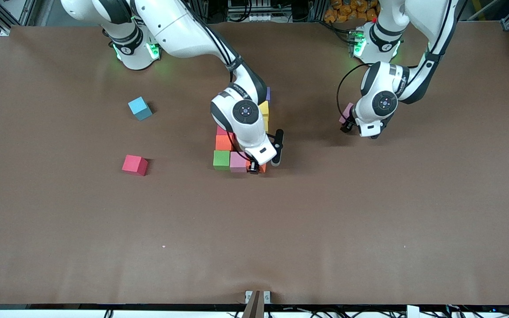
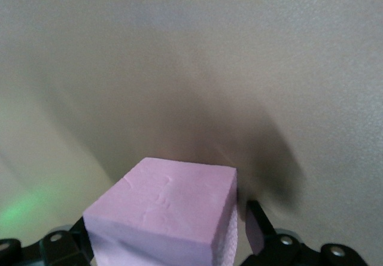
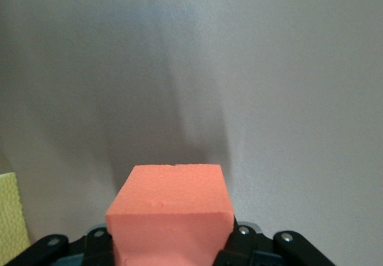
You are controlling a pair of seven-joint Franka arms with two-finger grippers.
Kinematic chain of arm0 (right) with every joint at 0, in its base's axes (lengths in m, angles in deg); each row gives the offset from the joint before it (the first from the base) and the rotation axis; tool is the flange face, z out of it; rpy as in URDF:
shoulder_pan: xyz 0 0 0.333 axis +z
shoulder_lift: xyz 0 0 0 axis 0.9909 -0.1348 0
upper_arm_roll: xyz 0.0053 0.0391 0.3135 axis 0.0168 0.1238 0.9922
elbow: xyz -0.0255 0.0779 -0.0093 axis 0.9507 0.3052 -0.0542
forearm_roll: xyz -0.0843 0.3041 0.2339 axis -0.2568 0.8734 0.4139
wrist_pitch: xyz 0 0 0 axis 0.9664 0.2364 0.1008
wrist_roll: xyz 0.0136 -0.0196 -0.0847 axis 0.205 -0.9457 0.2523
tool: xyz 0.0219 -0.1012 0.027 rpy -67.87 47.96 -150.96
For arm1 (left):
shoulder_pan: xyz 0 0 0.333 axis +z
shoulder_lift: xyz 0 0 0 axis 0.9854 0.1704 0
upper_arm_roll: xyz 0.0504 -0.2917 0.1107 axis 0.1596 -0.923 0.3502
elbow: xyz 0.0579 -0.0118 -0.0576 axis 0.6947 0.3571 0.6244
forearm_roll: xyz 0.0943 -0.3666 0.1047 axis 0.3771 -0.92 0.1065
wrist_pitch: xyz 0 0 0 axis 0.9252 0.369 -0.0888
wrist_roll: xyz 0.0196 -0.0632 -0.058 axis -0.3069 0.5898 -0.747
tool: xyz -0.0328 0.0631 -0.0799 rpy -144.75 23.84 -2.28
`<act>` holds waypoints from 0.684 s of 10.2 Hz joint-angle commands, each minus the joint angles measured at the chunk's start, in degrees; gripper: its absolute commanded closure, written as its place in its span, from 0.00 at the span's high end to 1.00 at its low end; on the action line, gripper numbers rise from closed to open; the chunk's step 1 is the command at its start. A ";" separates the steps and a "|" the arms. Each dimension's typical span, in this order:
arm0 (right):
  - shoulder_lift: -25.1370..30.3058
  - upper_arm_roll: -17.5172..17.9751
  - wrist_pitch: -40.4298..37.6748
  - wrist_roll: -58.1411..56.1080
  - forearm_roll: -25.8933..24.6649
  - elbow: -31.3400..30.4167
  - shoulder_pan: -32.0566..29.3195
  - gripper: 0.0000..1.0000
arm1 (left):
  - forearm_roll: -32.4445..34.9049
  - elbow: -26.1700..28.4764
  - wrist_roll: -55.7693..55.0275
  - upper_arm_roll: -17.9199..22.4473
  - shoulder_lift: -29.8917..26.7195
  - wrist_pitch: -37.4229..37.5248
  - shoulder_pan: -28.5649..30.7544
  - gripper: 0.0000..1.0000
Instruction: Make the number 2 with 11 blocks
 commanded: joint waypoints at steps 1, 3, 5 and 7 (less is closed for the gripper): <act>-1.00 1.16 -0.24 -1.67 1.40 1.45 -1.48 0.49 | -0.74 -2.60 0.64 -0.19 -1.96 4.90 0.57 1.00; -1.09 1.16 -0.06 -1.14 1.57 1.45 -1.22 0.71 | -0.74 -7.34 0.37 -0.10 -2.41 11.59 0.57 1.00; -1.35 1.24 0.81 -1.05 2.10 1.53 -1.21 1.00 | -0.65 -10.51 0.37 0.16 -2.50 14.85 0.48 1.00; -1.09 1.24 0.91 -1.05 2.19 1.53 -0.78 1.00 | -0.04 -14.99 0.90 0.42 -2.50 19.06 1.18 1.00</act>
